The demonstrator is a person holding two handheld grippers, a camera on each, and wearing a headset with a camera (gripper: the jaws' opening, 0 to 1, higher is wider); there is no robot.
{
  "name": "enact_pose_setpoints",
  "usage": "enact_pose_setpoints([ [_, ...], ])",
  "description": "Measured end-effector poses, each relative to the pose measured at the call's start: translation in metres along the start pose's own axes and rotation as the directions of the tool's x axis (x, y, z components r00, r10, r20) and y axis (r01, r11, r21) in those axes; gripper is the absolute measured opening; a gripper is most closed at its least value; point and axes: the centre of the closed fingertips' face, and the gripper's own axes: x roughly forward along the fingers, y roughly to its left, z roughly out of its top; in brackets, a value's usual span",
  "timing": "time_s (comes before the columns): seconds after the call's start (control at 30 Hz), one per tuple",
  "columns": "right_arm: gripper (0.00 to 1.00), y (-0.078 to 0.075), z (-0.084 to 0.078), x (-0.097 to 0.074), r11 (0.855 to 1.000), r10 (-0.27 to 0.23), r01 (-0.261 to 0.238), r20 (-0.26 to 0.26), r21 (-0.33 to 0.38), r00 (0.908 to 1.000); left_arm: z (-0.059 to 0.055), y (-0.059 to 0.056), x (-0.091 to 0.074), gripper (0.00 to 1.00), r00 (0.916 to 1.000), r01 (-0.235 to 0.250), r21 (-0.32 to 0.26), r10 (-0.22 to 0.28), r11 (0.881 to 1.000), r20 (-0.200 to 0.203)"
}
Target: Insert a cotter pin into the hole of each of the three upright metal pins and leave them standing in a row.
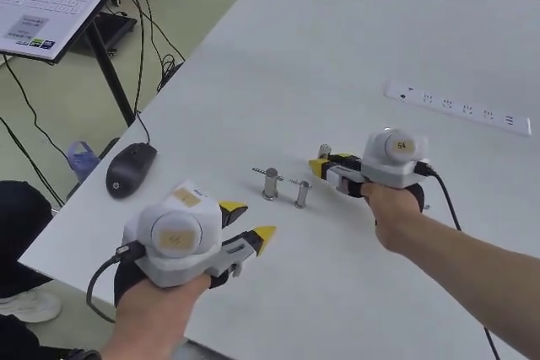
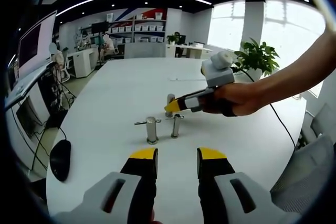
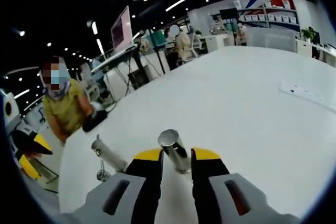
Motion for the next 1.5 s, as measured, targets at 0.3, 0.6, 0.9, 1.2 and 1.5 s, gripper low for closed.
enact_pose_setpoints([
  [0.3,0.18,0.010,0.003,-0.003,0.998,0.000,0.001,0.012,-0.056,0.9999,0.001,0.002,0.000,0.28,1.0000,-0.003,-0.001,0.003,1.000,-0.001],
  [0.6,0.14,0.014,0.005,-0.010,0.986,-0.024,0.024,0.004,-0.164,0.9997,0.000,0.000,0.002,0.28,1.0000,0.002,0.005,-0.001,1.000,-0.006],
  [0.9,0.13,0.012,0.004,-0.012,0.978,-0.027,0.025,-0.008,-0.209,0.9996,0.001,-0.001,0.003,0.28,1.0000,0.004,0.009,-0.004,1.000,-0.006],
  [1.2,0.13,0.011,0.002,-0.015,0.971,-0.019,0.012,-0.026,-0.238,0.9995,0.000,-0.003,0.004,0.28,0.9999,0.010,0.011,-0.010,1.000,-0.008],
  [1.5,0.13,0.009,0.001,-0.021,0.964,-0.021,0.011,-0.034,-0.267,0.9992,0.000,-0.005,0.003,0.28,0.9999,0.015,0.014,-0.015,1.000,-0.008],
])
